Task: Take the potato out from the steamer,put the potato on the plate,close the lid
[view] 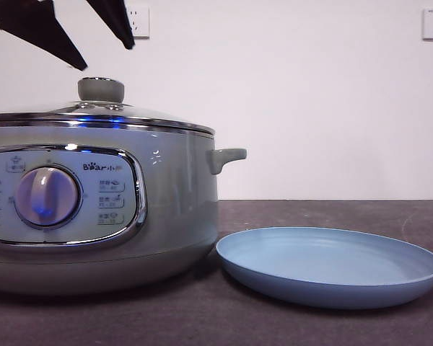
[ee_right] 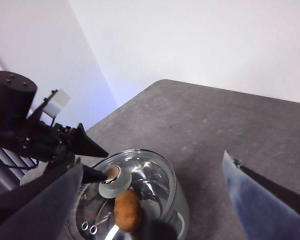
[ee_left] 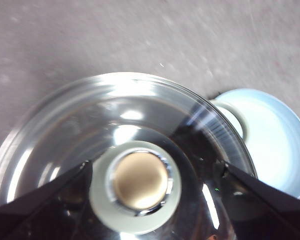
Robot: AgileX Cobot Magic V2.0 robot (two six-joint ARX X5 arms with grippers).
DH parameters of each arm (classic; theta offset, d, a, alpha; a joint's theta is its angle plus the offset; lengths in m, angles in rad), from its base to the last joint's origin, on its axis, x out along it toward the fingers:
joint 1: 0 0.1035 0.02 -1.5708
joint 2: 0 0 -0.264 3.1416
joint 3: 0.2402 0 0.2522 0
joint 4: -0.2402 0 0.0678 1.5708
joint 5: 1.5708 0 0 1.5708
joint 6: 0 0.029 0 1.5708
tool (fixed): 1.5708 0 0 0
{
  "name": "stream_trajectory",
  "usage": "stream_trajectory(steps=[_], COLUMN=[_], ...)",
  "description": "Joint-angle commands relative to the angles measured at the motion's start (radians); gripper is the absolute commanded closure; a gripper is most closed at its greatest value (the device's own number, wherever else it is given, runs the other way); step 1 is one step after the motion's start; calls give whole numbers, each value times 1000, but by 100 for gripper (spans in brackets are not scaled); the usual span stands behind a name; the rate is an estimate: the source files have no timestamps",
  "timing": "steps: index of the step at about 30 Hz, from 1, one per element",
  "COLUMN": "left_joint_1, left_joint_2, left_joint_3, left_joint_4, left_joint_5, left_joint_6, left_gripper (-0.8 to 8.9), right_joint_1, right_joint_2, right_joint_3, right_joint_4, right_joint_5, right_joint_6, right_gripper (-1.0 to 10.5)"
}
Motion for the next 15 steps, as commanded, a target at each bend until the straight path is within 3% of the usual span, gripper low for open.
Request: stream_trajectory(steps=[1, 12, 15], left_joint_1=[-18, -36, -36], left_joint_2=[27, 92, 95], left_joint_3=[2, 2, 2], left_joint_4=[-1, -25, -37], left_joint_5=[-29, -106, -106], left_joint_6=[14, 14, 15], left_gripper=[405, 414, 563], right_joint_1=[3, 3, 3], right_joint_2=[0, 0, 0], right_joint_3=[3, 3, 3], right_joint_4=[5, 4, 4], right_joint_5=[3, 3, 3], right_joint_6=[-8, -8, -8], right_gripper=[475, 478, 478])
